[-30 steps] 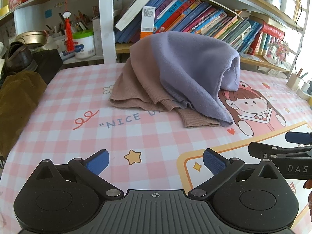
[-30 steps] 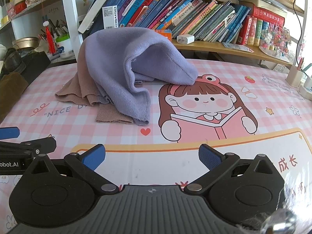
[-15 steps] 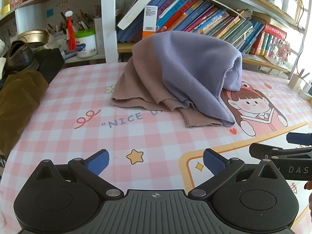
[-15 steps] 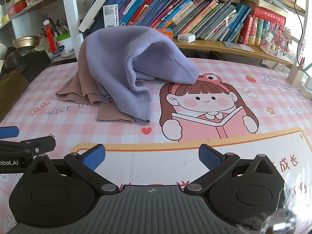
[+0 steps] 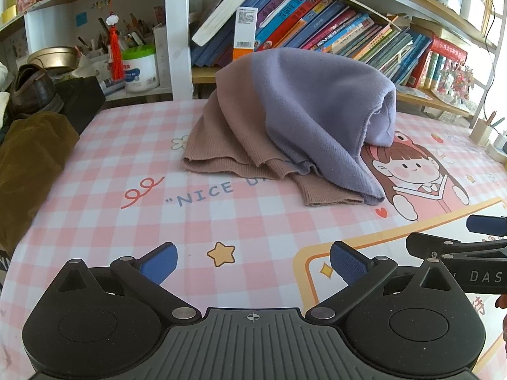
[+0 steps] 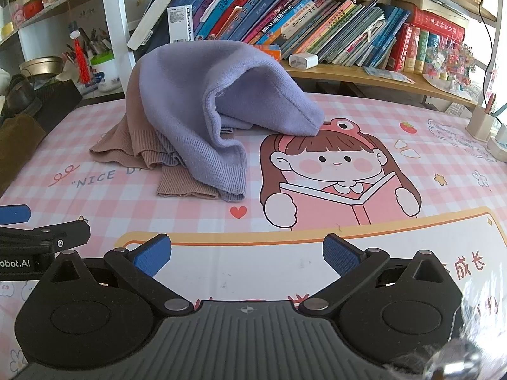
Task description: Fold clothes
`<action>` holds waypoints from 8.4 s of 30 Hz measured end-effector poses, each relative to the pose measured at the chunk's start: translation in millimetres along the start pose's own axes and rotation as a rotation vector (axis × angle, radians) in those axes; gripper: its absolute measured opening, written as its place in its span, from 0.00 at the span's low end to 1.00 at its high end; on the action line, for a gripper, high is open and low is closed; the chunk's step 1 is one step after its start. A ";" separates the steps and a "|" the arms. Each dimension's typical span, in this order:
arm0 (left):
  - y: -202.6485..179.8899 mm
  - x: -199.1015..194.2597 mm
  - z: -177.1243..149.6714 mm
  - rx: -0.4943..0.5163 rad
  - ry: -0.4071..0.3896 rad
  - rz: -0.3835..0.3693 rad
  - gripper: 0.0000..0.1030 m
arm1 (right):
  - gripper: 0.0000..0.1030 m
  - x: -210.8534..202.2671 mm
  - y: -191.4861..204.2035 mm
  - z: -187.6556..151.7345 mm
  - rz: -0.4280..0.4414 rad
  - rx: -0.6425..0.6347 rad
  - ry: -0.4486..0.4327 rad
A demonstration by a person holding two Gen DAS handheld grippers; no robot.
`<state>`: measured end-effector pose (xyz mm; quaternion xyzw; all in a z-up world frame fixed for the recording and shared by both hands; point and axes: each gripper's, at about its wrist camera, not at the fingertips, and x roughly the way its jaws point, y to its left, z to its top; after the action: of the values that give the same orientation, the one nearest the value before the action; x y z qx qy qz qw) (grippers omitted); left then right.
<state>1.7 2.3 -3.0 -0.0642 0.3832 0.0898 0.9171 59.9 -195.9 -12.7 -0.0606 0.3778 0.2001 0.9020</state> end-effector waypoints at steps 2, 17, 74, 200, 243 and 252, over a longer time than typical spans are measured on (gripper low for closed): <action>0.1 0.1 -0.3 0.000 0.000 0.000 1.00 | 1.00 -0.2 0.1 0.6 0.000 0.000 0.001; 0.4 -0.5 0.0 0.002 0.002 0.001 1.00 | 1.00 -0.8 -0.3 0.8 0.000 0.002 0.003; -101.6 -17.5 -8.0 -0.165 0.001 0.091 1.00 | 1.00 -2.6 -107.4 11.3 0.208 -0.086 0.038; -118.3 -1.3 -1.5 -0.204 -0.037 0.225 0.15 | 0.41 22.1 -284.4 16.1 0.249 0.062 0.155; -380.8 177.2 72.4 0.559 -0.081 0.050 0.46 | 0.05 21.4 -301.2 -22.2 0.427 0.138 0.196; -360.7 185.9 80.8 0.524 -0.077 0.081 0.08 | 0.05 23.7 -301.8 -21.2 0.425 0.141 0.195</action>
<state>263.1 -313.1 -61.8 0.1945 0.3603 0.0264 0.9120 183.8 -469.4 -57.0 0.0645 0.4806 0.3519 0.8007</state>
